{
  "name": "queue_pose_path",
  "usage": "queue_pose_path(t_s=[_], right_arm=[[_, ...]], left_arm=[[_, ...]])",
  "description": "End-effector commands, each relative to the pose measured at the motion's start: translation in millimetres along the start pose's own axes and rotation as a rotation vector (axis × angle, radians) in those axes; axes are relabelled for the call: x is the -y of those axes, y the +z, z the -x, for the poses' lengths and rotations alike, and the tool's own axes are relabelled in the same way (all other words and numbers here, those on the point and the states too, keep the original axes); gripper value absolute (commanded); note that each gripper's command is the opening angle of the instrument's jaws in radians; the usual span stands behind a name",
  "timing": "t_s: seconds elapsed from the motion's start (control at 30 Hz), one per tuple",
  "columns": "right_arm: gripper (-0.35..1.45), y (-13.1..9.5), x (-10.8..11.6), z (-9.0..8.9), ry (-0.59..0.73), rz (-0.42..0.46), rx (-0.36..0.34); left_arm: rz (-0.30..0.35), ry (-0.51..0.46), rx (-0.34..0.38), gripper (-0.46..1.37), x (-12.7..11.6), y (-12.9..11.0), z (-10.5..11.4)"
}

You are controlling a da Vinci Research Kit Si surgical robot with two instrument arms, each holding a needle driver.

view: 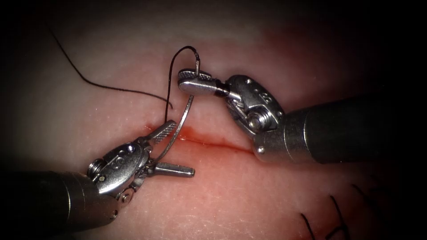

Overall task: Wound Closure
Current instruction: Hand over the needle from the right to the left gripper

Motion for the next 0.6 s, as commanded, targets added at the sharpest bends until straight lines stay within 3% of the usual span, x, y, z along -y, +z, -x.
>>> queue_pose_path(t_s=[0.03,0.6], right_arm=[[-0.3,0.0,0.0,0.0,0.0,0.0,0.0],[-0.3,0.0,0.0,0.0,0.0,0.0,0.0]], left_arm=[[0.001,0.003,-0.001,0.92,0.0,0.0,0.0],[0.014,0.004,0.024,1.04,0.1,-0.1,0.3]])
